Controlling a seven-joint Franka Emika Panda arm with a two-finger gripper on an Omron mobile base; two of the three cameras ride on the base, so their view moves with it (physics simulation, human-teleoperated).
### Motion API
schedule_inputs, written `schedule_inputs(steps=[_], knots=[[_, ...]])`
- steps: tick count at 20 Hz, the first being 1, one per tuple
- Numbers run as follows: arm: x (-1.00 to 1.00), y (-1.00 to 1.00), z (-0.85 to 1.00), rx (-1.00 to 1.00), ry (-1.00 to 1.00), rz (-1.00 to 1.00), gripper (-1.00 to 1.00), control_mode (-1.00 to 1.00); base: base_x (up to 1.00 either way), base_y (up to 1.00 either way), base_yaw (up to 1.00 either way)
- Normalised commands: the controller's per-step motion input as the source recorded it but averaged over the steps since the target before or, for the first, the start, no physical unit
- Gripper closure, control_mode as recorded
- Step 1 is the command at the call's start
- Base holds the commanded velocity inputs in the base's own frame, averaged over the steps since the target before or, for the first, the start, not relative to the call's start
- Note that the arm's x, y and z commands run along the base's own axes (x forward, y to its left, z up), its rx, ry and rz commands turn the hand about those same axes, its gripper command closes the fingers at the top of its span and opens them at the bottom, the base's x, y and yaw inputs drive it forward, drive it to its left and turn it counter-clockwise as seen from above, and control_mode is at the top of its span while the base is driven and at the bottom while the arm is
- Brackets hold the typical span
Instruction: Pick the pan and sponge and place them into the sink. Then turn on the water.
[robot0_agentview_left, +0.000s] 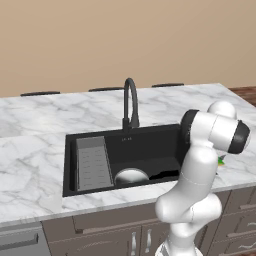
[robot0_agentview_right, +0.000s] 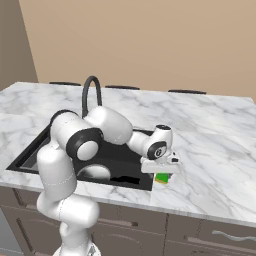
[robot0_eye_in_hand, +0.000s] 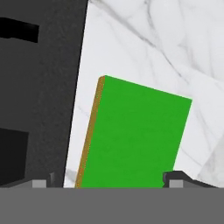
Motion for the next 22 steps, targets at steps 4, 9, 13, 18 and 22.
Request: schedule_inputs(steps=[4, 9, 13, 18, 22], knots=[[0.04, -0.02, -0.18, 0.01, 0.02, -0.02, -1.0, -1.0, 0.0, 0.0, 0.0], [0.03, -0.03, -0.21, 0.01, 0.02, -0.02, -1.0, -1.0, 0.0, 0.0, 0.0], [0.03, 0.0, -0.15, 0.0, 0.0, -0.03, -1.0, -1.0, 0.0, 0.0, 0.0], [0.02, 0.0, -0.1, 0.0, -0.01, -0.04, 1.0, -1.0, 0.0, 0.0, 0.0], [0.0, 0.0, -0.1, 0.0, -0.01, -0.04, 1.0, -1.0, 0.0, 0.0, 0.0]])
